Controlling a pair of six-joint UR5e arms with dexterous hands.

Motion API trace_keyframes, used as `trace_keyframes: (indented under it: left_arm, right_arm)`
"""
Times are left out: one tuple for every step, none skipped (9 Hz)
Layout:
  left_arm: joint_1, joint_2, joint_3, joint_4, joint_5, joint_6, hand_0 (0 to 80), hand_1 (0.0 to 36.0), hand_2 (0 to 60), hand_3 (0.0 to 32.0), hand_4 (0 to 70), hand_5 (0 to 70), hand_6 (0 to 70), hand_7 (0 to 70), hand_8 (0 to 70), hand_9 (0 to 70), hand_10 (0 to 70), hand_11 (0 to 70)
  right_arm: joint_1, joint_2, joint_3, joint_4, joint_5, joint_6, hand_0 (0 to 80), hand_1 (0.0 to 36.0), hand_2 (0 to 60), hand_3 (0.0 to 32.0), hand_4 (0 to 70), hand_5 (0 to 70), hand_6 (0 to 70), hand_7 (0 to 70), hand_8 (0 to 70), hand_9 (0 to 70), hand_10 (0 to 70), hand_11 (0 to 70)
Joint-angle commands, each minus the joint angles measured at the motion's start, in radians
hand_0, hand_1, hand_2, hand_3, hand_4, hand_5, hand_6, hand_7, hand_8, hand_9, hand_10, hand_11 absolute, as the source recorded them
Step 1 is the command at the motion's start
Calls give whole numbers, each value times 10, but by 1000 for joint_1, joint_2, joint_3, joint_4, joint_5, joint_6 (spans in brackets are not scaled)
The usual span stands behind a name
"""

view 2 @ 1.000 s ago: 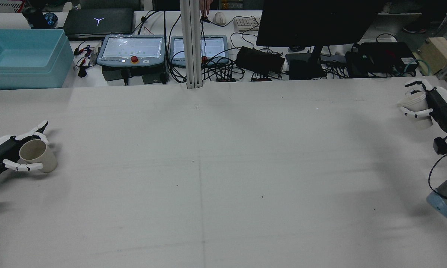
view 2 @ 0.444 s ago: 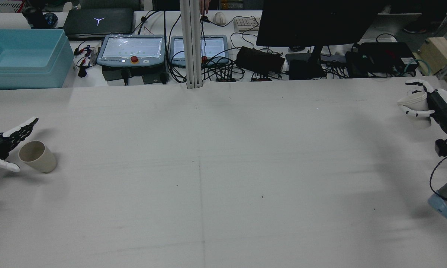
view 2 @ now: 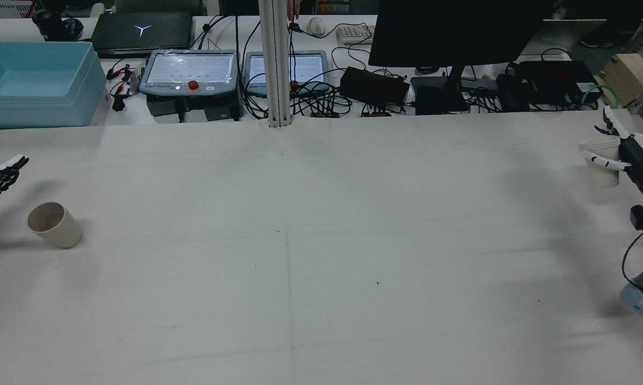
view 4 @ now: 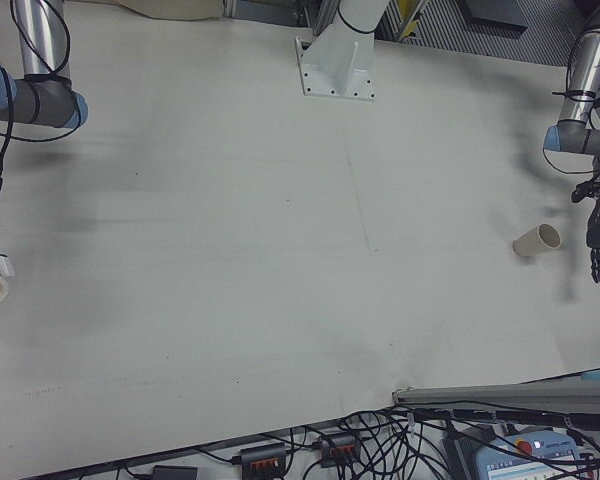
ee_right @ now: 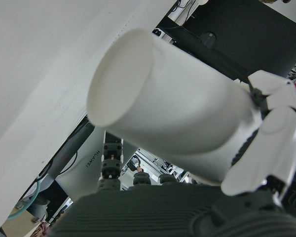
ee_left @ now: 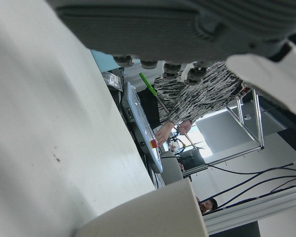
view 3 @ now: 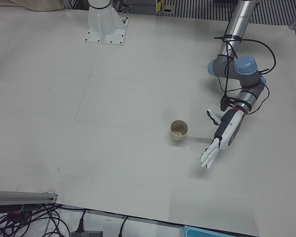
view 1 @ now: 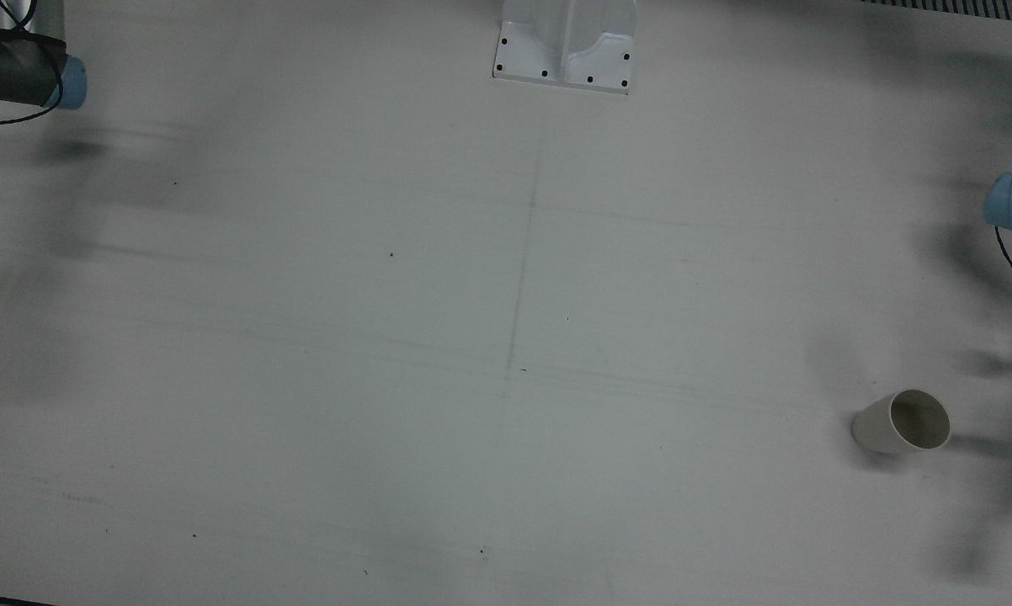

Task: Pour water
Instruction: 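Open the left hand and pull it away from the cup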

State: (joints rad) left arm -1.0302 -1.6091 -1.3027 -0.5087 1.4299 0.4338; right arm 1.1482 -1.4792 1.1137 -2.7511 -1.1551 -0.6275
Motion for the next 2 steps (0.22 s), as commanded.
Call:
trace_keyframes:
  left_arm:
    - [-202,0,-10,22,153,-87,91,0,31,0,149,0,25,92,0,4,0,0]
    - [-256,-6,-45,68,203,-119,157,0,43,0,136,0,32,104,0,6,0,0]
  right_arm:
    - [-2,-4,-12,37,-8,72,292,0,0,252,0,0,0,0,0,0,0,0]
    - [7,-4,-9,37,-11,92,213,0,0,320,0,0,0,0,0,0,0,0]
